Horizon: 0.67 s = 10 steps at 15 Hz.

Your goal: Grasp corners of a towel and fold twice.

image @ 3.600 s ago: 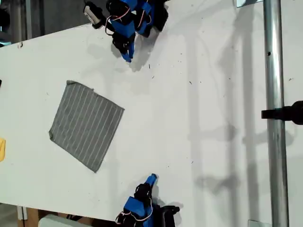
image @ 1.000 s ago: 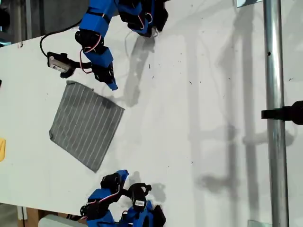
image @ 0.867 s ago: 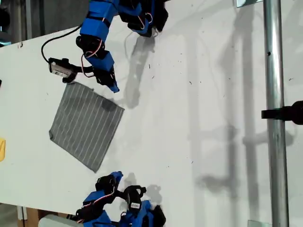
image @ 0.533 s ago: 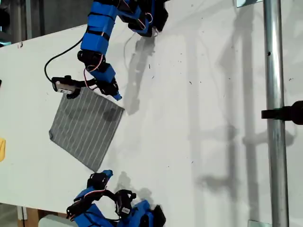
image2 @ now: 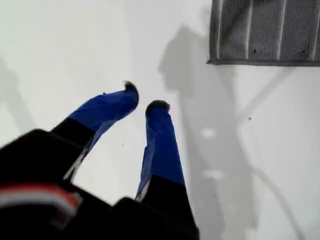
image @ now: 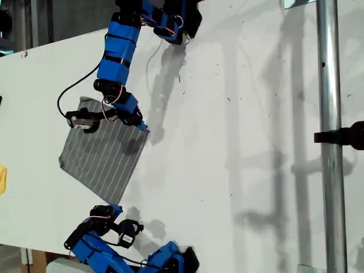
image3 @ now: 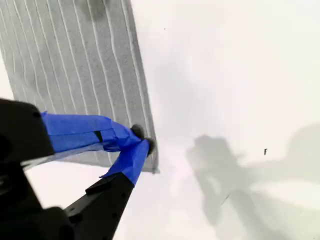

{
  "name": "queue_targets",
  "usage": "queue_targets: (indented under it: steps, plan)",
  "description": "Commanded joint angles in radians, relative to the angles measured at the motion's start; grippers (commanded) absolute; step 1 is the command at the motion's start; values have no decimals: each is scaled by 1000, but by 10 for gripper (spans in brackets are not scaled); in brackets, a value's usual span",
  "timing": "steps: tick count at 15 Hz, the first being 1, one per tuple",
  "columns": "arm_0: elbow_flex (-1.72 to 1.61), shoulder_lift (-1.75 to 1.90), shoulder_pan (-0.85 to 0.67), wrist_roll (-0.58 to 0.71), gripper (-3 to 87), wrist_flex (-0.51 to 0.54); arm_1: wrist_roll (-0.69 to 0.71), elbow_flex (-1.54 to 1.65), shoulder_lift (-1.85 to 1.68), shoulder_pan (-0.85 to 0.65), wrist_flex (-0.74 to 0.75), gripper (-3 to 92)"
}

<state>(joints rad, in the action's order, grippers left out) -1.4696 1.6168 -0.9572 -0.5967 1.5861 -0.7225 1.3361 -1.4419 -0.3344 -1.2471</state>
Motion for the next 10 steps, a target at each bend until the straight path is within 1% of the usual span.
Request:
queue_targets:
  steps: [1, 3, 5, 10]
  plan:
    - [44, 2, -64, 11, -26, -26, 31, -132, 61, -38, -15, 265]
    - [51, -15, -86, 20, -26, -35, 64, -173, 150, -78, 5, 309]
    - [51, -26, -89, 25, -25, -46, 101, -219, 247, -115, 34, 333]
    - [54, -49, -84, 23, -26, -60, 190, -393, 472, -198, 58, 347]
